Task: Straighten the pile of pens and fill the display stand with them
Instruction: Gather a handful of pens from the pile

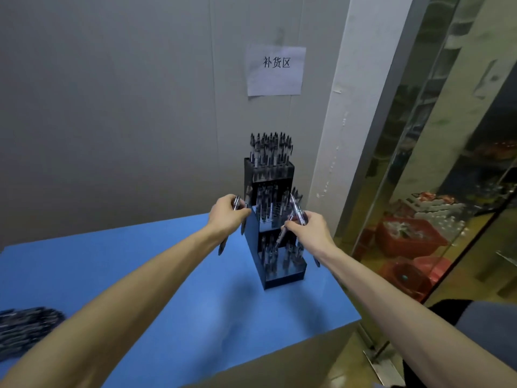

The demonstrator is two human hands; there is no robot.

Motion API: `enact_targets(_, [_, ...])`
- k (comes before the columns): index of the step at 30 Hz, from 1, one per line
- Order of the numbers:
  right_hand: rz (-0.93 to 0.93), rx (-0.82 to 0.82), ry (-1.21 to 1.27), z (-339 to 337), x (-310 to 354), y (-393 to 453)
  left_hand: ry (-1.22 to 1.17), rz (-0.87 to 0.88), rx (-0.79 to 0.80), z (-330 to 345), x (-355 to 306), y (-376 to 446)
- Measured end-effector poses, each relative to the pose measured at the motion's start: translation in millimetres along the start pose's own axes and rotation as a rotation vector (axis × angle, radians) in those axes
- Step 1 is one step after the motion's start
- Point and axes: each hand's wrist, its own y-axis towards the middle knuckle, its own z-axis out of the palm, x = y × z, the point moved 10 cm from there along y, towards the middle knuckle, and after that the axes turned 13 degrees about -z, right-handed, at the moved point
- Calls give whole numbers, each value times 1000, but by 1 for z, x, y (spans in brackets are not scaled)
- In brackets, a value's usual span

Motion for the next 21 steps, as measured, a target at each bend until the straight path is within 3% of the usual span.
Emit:
enact_targets(12, [-149,27,-2,-10,8,90,51,10,-71,27,-32,38])
enact_targets(21, [-321,38,-220,-8,37,135,119,86,-68,38,-39,75])
